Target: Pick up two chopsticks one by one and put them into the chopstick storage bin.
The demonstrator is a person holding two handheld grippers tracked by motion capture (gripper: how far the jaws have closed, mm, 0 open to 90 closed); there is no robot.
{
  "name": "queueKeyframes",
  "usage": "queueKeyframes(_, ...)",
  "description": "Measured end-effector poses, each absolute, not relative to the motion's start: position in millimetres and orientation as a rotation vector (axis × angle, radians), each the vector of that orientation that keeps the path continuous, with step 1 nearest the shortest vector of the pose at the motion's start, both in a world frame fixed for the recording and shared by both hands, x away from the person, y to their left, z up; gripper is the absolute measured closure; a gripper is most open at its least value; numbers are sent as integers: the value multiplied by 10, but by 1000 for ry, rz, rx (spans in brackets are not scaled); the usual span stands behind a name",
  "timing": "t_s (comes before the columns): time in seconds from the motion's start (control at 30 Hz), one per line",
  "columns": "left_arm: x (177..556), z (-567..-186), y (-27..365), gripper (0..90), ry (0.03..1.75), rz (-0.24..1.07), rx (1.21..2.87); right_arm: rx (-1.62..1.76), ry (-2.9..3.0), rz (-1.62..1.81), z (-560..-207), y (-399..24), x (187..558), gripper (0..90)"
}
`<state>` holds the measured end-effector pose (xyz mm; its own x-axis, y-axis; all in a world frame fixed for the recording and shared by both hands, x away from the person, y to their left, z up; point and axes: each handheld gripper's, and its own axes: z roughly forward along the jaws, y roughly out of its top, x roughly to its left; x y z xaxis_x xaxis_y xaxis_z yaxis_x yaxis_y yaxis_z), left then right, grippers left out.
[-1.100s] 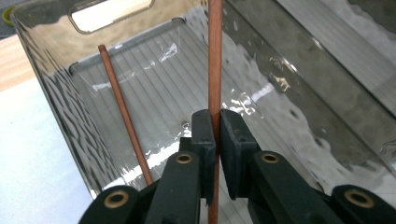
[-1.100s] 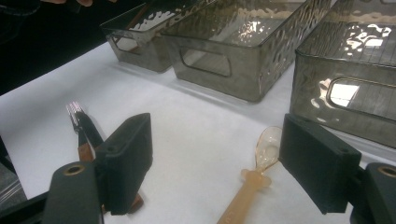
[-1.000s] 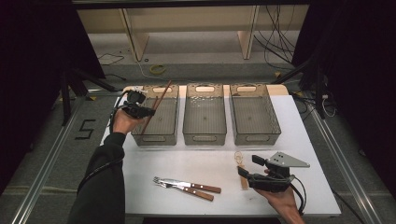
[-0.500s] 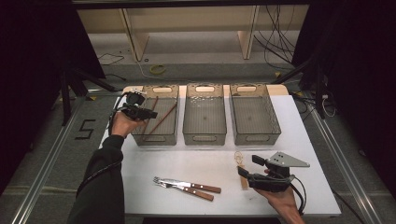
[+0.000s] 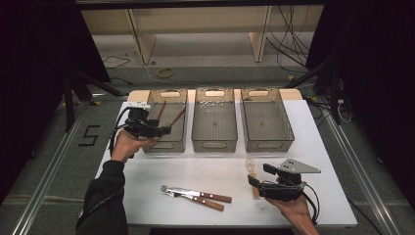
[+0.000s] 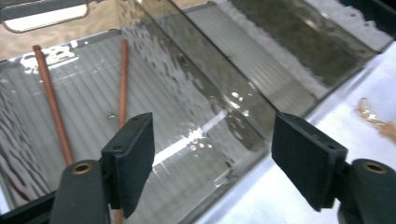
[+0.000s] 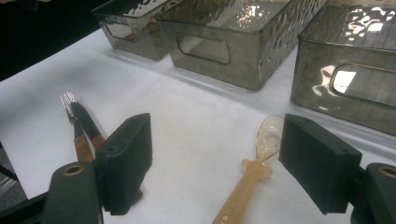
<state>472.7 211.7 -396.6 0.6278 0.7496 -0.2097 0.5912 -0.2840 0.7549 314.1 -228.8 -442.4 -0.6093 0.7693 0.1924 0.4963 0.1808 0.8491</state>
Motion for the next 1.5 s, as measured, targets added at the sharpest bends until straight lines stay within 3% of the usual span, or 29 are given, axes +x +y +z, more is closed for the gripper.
queueKeyframes(0.2,4609,-3935,2054,237,1010,240,2002,1219,2213,1370,-4424,-2235,3147,263)
queueKeyframes(0.7,4321,-4015,1919,214,920,228,2020,1258,2282,1205,-4474,-2155,3181,262)
queueKeyframes(1.5,3892,-4370,1958,193,886,254,1851,1363,2357,1007,-4600,-2100,3266,269)
